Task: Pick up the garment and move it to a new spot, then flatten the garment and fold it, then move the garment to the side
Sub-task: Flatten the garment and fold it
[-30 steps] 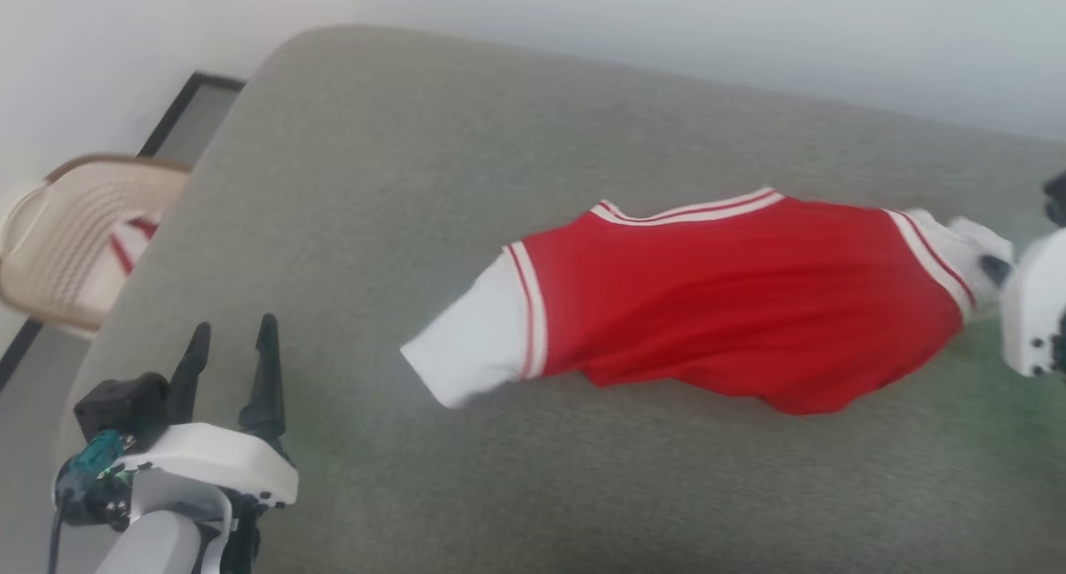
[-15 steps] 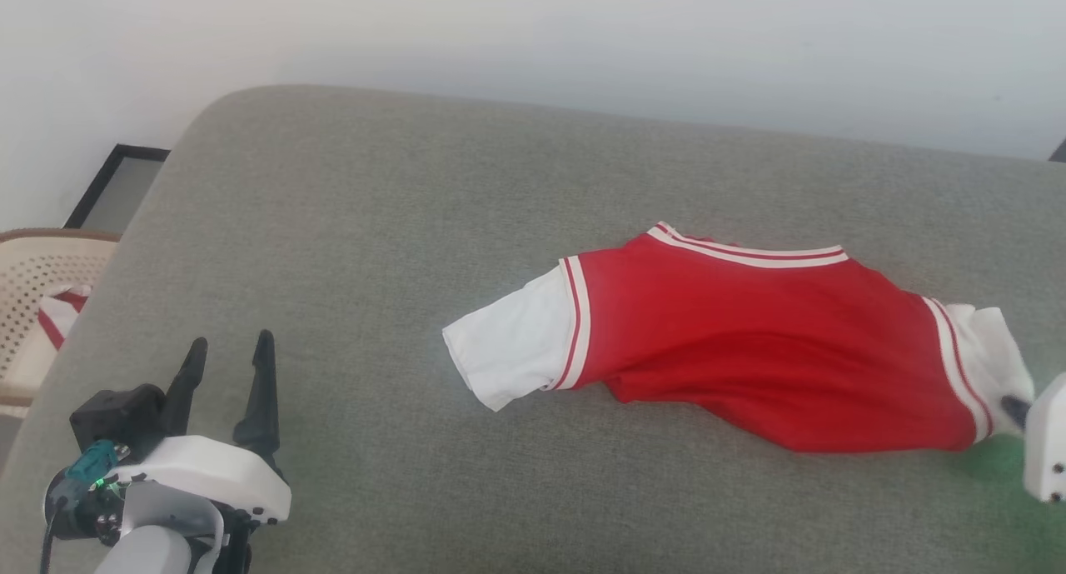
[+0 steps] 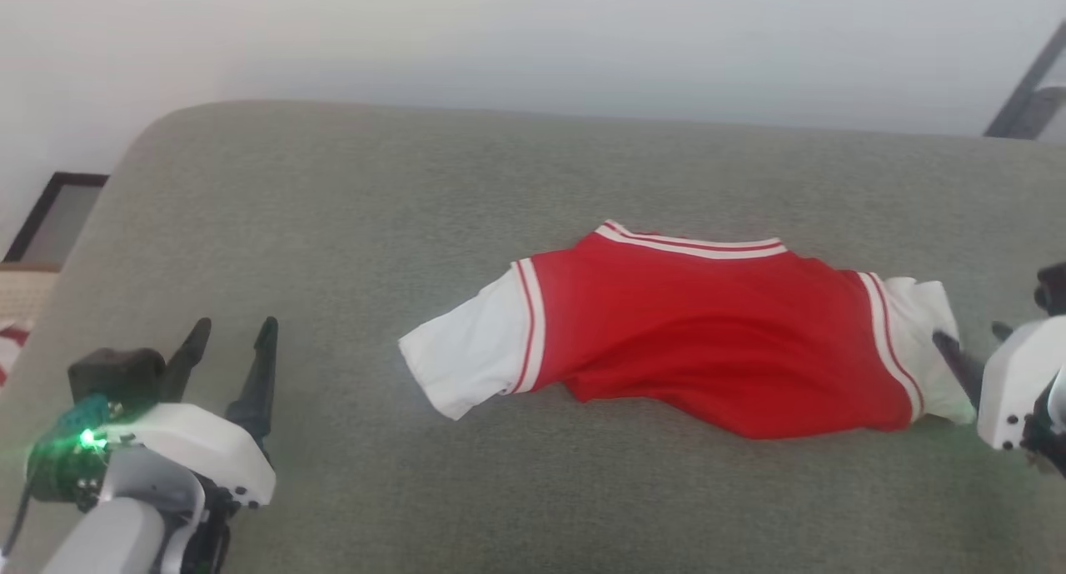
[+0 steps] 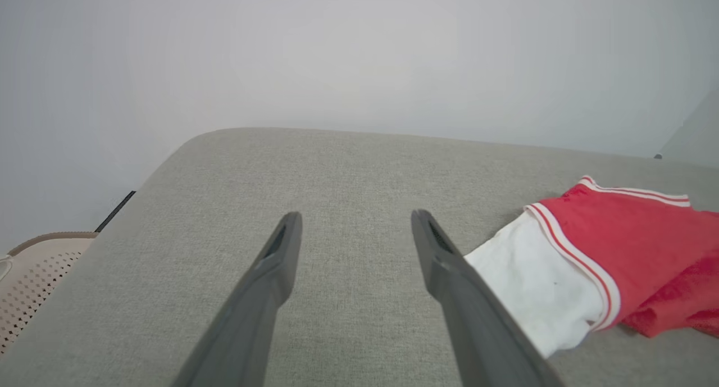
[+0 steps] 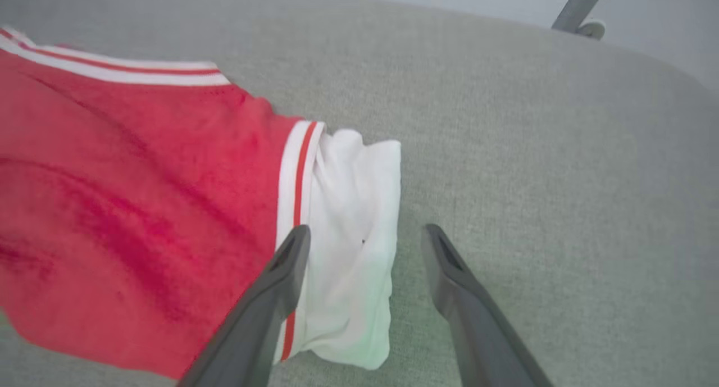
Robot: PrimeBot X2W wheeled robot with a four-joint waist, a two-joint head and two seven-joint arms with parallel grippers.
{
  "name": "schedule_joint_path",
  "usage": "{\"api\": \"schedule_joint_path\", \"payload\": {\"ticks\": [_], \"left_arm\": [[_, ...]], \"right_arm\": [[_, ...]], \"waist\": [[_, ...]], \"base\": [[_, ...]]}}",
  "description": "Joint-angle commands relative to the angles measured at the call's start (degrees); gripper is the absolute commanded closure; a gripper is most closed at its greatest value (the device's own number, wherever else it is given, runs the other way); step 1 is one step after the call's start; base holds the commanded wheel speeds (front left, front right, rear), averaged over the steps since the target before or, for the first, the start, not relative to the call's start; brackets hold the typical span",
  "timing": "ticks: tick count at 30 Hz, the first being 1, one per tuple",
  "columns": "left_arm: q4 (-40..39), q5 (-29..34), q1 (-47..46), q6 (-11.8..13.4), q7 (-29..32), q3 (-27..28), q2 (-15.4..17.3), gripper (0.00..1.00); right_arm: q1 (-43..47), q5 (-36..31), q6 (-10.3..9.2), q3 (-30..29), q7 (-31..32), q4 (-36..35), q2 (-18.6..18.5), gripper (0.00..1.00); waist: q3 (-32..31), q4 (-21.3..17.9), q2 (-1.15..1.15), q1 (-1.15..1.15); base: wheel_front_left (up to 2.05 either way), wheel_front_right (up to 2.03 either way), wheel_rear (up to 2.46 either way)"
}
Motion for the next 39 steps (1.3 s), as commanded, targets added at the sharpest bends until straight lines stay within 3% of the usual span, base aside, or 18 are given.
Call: {"api": "schedule_joint_path", "payload": {"ticks": [1, 4, 9, 16, 22, 28, 36, 37, 38, 39], "left_arm": [[-0.50, -0.94, -1.29, -0.95, 2.03, -0.28, 1.18, 0.00], [-0.92, -1.16, -2.12, -1.57, 3.92, -0.52, 2.31, 0.00], [-0.95, -3.22, -3.79, -3.94, 9.83, -1.64, 4.18, 0.00], [0.44, -6.34, -6.31, -5.67, 19.71, -3.45, 6.16, 0.00], [2.13, -8.21, -8.42, -5.02, 25.87, -4.51, 6.48, 0.00], [4.96, -8.34, -10.53, -4.38, 28.93, -5.31, 6.43, 0.00], [11.43, -8.74, -11.88, -2.45, 35.69, -7.79, 5.67, 0.00], [12.27, -9.24, -11.59, -2.15, 37.29, -8.04, 5.40, 0.22], [12.76, -9.55, -11.40, -2.11, 38.67, -8.61, 5.28, 0.54], [13.18, -10.53, -11.29, -1.75, 39.92, -8.65, 4.84, 0.56]], "right_arm": [[-0.77, -0.62, -0.10, -0.52, -1.87, -1.97, -0.11, 0.00], [-0.92, -1.55, -0.10, -1.33, -4.00, -4.08, 0.00, 0.00], [-0.53, -6.04, -0.10, -6.15, -12.66, -8.99, 1.67, 0.00], [1.30, -14.10, -0.10, -16.13, -23.52, -15.06, 6.95, 0.00], [4.01, -19.78, -0.10, -22.59, -29.04, -22.19, 13.38, 0.00], [6.60, -21.76, -0.09, -22.19, -30.08, -26.77, 17.84, 0.00], [7.39, -21.51, -0.10, -19.50, -29.36, -27.58, 19.01, 0.00], [7.24, -21.34, -0.09, -19.26, -29.29, -27.55, 18.87, 0.00], [7.11, -21.11, -0.09, -19.05, -29.08, -27.47, 18.69, 0.00], [6.95, -20.93, -0.10, -18.85, -28.98, -27.47, 18.49, 0.00]], "waist": [[-0.01, -1.83, 0.00, 0.00], [0.08, -3.14, 0.00, 0.00], [0.95, -6.55, 0.00, 0.00], [3.96, -11.04, 0.00, 0.00], [7.62, -13.95, 0.00, 0.00], [10.79, -15.67, 0.00, 0.00], [12.66, -16.01, 0.00, 0.00], [12.75, -16.00, 0.00, 0.00], [12.85, -15.99, 0.00, 0.00], [12.91, -15.94, 0.00, 0.00]], "base": [[0.00, 0.00, 0.00], [0.00, 0.00, 0.00], [0.00, 0.00, 0.00], [0.00, 0.00, 0.00], [0.00, 0.00, 0.00], [0.00, 0.00, 0.00], [0.00, 0.00, 0.00], [0.00, 0.00, 0.00], [0.00, 0.00, 0.00], [0.00, 0.00, 0.00]]}}
